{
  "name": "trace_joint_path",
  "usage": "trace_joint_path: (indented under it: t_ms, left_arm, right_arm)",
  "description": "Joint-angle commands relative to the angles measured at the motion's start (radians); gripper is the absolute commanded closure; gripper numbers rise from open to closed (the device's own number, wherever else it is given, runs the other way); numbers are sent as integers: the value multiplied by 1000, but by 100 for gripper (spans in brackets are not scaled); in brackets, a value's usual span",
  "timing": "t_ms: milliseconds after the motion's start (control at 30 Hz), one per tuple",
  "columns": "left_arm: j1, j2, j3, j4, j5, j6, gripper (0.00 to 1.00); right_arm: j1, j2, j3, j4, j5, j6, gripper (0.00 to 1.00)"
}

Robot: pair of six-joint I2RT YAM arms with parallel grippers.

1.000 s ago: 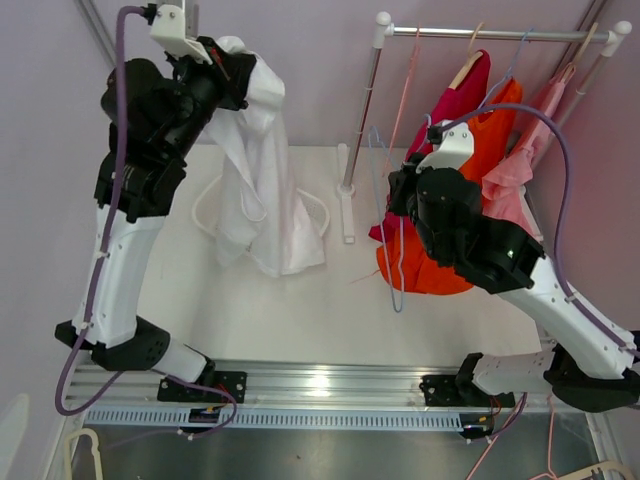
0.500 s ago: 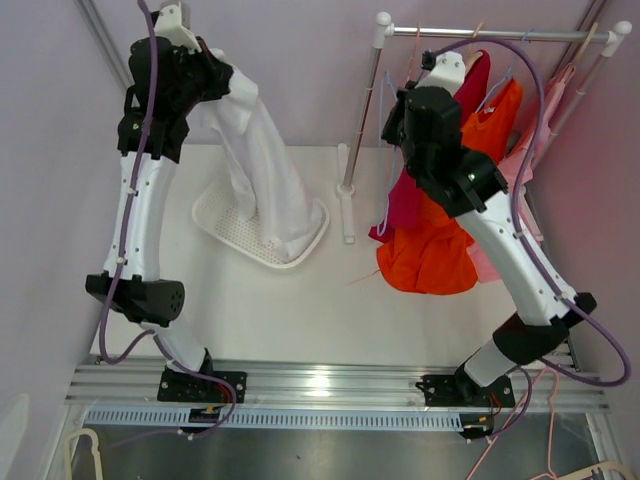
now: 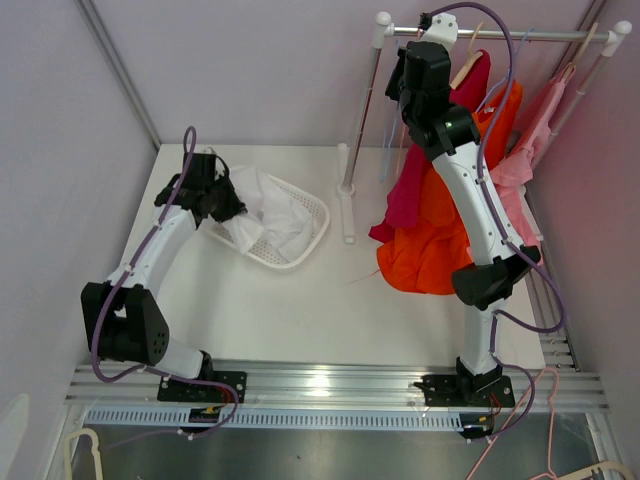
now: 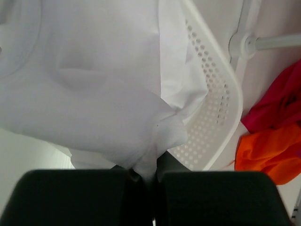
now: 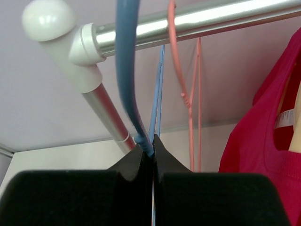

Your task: Remove the t-shirt from the hanger

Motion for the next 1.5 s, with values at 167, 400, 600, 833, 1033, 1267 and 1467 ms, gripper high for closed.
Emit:
trace_joint_path:
  t_ms: [167, 400, 600, 833, 1033, 1267, 1467]
  left_arm:
    - [11, 45, -70, 70, 169, -125, 99]
    - [21, 269, 18, 86, 343, -148, 99]
    - [21, 381, 83, 87, 383, -167, 98]
    - [33, 410, 167, 34, 370, -144, 23]
    - [33, 246, 156, -4, 295, -109, 0]
    - [36, -24, 141, -59, 247, -96, 0]
    - [33, -133, 184, -91, 227, -76, 0]
  right_arm:
    - [-40, -10, -54, 224, -79, -102, 100]
    - [-52, 28, -27, 289, -108, -145, 100]
    - [-66, 105, 46, 295, -130, -145, 100]
    - [-86, 156, 40, 315, -157, -116, 100]
    - [-92, 144, 0, 293, -159, -99, 100]
    - [-94, -11, -212, 343, -153, -110, 95]
    - [-94, -25, -194, 267, -161, -111, 85]
